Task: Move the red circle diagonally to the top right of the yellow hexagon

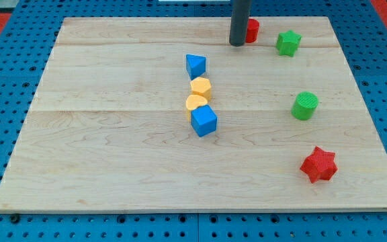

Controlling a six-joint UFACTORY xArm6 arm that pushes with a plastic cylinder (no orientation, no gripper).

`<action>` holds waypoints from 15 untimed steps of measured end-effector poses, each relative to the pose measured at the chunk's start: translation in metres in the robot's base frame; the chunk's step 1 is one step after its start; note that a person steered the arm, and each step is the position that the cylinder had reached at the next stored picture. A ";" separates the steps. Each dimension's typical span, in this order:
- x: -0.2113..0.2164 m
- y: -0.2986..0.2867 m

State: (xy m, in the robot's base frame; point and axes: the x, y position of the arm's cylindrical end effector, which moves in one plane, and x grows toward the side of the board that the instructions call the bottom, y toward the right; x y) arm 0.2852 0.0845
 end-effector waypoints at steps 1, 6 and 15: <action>0.067 0.025; -0.001 0.126; -0.057 0.047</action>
State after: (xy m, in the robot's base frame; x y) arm 0.2282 0.1319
